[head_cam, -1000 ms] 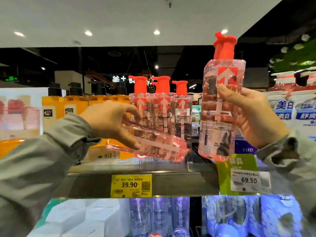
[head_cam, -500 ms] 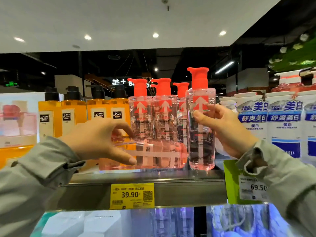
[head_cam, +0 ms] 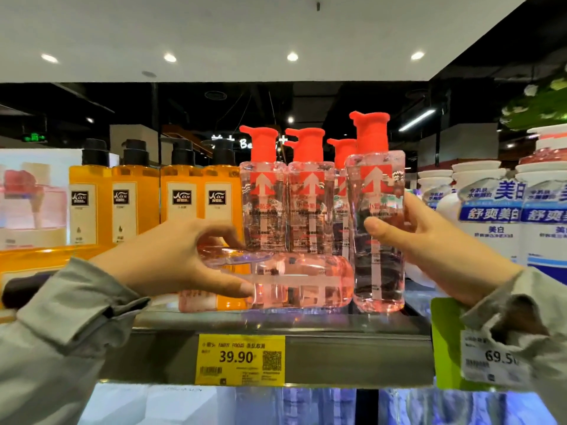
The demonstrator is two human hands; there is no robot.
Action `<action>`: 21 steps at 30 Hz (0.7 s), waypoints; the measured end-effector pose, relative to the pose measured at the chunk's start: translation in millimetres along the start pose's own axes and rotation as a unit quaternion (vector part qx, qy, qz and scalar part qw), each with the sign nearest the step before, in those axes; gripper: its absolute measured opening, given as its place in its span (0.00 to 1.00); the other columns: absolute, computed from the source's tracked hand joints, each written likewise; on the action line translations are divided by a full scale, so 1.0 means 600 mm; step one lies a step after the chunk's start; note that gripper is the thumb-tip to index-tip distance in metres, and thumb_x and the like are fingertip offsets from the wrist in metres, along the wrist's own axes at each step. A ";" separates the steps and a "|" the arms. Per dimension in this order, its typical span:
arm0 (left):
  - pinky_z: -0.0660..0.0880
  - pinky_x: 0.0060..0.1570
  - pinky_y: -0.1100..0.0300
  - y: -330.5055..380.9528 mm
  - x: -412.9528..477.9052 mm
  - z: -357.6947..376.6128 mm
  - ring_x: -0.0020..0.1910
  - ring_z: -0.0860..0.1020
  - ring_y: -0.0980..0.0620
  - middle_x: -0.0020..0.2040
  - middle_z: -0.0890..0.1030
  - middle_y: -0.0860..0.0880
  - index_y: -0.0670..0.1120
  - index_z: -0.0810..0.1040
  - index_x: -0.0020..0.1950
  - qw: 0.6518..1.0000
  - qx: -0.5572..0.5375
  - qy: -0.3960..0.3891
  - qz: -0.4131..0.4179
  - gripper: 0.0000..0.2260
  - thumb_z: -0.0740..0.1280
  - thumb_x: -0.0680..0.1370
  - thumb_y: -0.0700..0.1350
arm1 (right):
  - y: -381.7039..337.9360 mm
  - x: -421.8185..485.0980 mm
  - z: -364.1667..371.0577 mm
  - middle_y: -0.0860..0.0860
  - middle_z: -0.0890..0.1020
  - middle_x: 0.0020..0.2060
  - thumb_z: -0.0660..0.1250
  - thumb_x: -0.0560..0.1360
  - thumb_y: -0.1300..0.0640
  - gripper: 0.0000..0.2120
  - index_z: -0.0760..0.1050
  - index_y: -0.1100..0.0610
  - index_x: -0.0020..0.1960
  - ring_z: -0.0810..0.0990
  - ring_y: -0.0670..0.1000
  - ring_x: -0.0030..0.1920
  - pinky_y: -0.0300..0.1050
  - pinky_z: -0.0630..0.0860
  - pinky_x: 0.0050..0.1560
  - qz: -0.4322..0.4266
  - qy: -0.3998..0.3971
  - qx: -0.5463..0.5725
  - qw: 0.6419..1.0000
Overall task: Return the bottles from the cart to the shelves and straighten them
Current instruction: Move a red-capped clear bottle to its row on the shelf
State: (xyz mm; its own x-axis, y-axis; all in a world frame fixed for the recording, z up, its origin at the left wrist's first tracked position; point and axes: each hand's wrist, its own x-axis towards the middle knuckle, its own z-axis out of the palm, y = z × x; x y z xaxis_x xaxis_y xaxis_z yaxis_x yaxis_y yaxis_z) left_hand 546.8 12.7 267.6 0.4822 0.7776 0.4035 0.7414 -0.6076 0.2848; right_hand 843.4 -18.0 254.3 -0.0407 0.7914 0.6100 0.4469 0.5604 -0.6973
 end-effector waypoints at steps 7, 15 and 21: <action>0.71 0.44 0.70 0.000 -0.001 0.002 0.47 0.75 0.69 0.46 0.77 0.67 0.63 0.75 0.47 1.000 -0.007 0.010 0.017 0.31 0.66 0.48 0.74 | 0.022 0.029 0.008 0.44 0.76 0.59 0.65 0.75 0.49 0.25 0.63 0.49 0.70 0.74 0.46 0.60 0.44 0.71 0.58 0.020 0.019 0.001 1.000; 0.73 0.44 0.69 0.000 -0.005 0.004 0.47 0.75 0.70 0.47 0.78 0.65 0.62 0.75 0.49 0.999 0.004 0.022 0.023 0.32 0.66 0.49 0.75 | 0.045 0.043 0.026 0.49 0.72 0.66 0.64 0.76 0.47 0.24 0.61 0.48 0.70 0.72 0.50 0.64 0.56 0.73 0.63 0.024 0.042 -0.001 0.999; 0.77 0.47 0.66 -0.002 -0.005 0.007 0.47 0.76 0.68 0.48 0.79 0.62 0.62 0.74 0.49 1.000 0.011 0.017 0.020 0.32 0.65 0.50 0.75 | 0.049 0.041 0.027 0.46 0.73 0.65 0.64 0.77 0.49 0.23 0.62 0.48 0.70 0.73 0.48 0.63 0.48 0.73 0.60 0.011 0.049 0.027 0.998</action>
State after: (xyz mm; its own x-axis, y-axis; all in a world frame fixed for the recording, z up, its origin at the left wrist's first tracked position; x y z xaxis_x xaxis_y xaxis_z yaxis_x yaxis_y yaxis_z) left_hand 546.4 11.7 262.1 0.4965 0.7465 0.4430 0.7324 -0.6342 0.2478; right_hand 841.0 21.9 242.4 0.0579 0.7772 0.6265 0.3979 0.5576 -0.7285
